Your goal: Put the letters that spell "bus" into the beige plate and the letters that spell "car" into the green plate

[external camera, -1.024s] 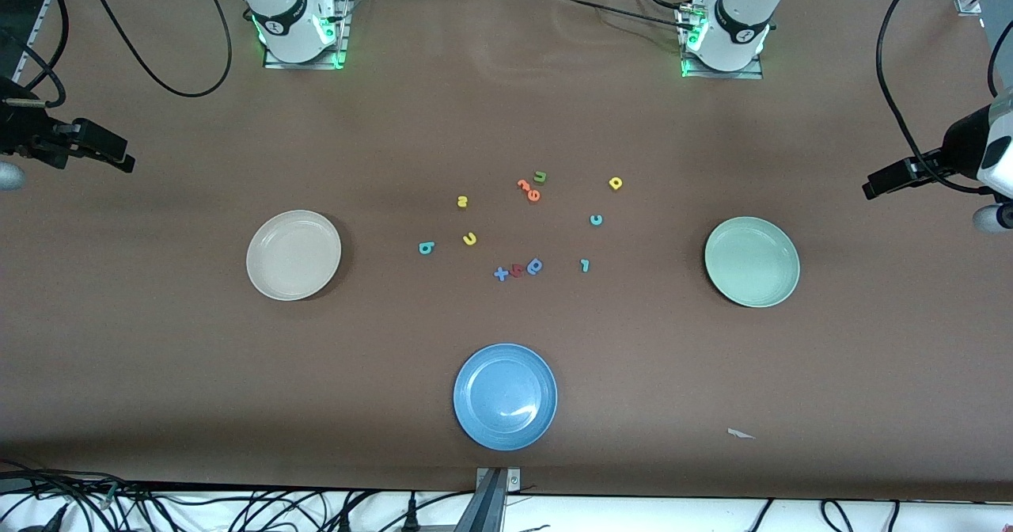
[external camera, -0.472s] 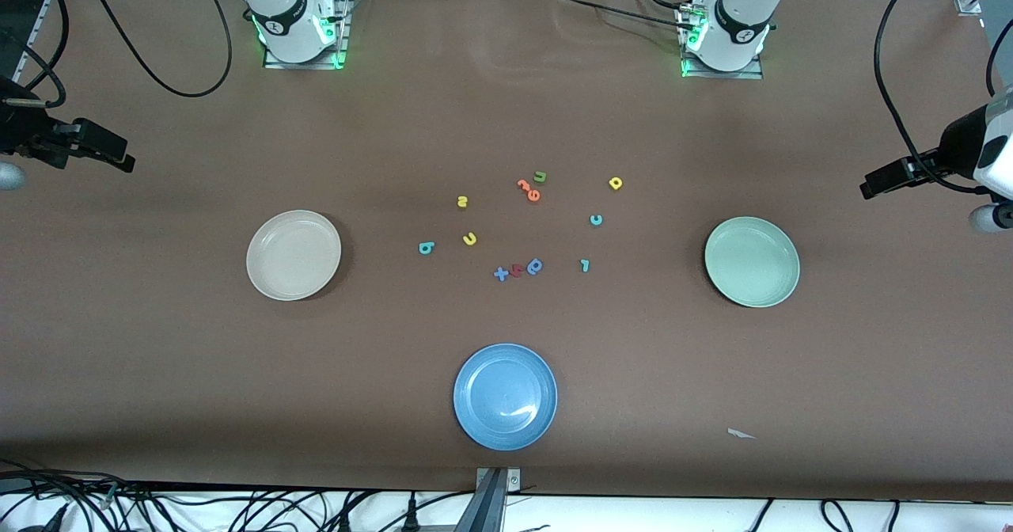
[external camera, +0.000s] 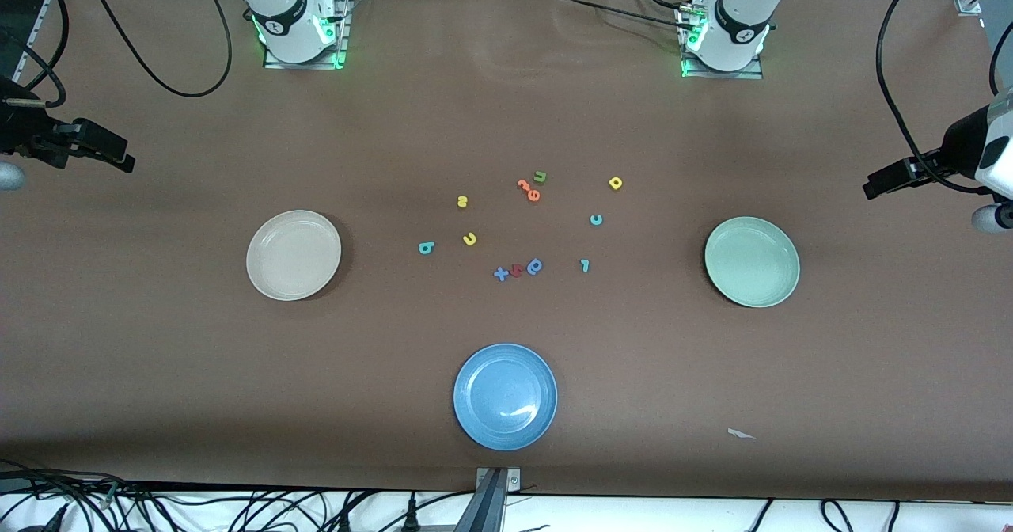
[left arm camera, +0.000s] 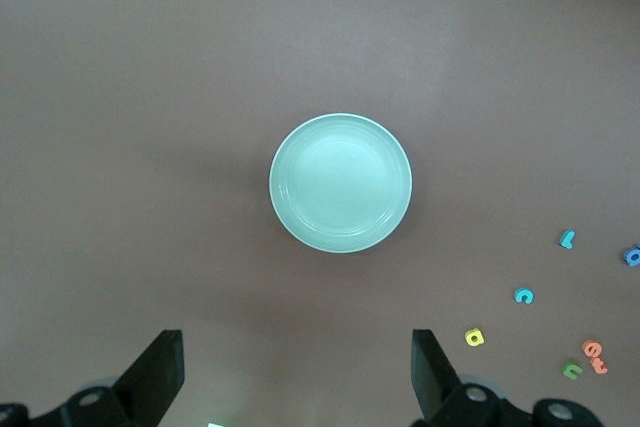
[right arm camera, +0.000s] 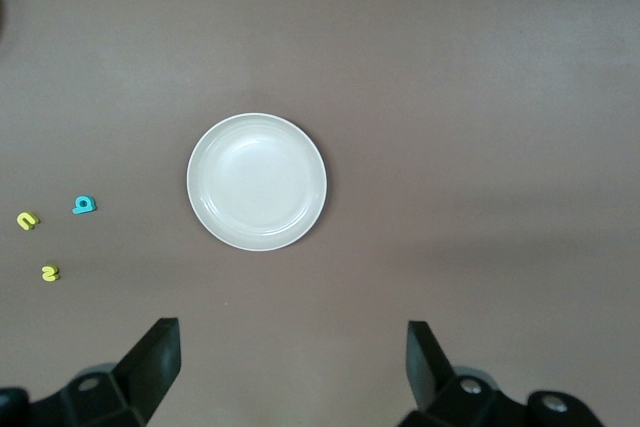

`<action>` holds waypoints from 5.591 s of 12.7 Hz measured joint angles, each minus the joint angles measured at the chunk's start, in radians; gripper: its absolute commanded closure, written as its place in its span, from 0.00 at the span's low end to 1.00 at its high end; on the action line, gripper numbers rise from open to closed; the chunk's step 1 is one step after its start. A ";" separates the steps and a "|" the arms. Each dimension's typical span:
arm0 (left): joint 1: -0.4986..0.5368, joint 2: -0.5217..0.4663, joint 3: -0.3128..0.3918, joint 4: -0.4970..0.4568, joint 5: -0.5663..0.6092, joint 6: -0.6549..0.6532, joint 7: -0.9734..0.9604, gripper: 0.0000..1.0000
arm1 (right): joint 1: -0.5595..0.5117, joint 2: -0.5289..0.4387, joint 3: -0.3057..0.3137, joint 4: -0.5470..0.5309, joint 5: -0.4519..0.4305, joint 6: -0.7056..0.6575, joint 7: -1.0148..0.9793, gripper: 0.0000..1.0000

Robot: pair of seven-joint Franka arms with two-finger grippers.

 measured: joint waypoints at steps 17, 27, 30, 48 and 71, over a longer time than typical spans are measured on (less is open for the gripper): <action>-0.001 0.000 -0.001 0.000 0.001 0.000 -0.014 0.00 | 0.000 0.000 0.000 0.000 0.000 0.000 0.001 0.00; -0.006 0.001 -0.017 -0.014 0.001 0.000 -0.063 0.00 | 0.000 0.000 0.000 0.000 0.000 0.000 0.001 0.00; -0.009 0.010 -0.051 -0.024 0.001 0.000 -0.121 0.00 | 0.001 0.000 0.002 0.000 0.001 0.000 0.001 0.00; -0.160 0.040 -0.162 -0.528 -0.049 0.495 -0.604 0.00 | 0.248 0.328 0.008 -0.038 0.009 0.227 0.239 0.00; -0.265 0.213 -0.266 -0.957 0.097 1.164 -1.253 0.31 | 0.429 0.384 0.017 -0.198 0.009 0.503 0.540 0.03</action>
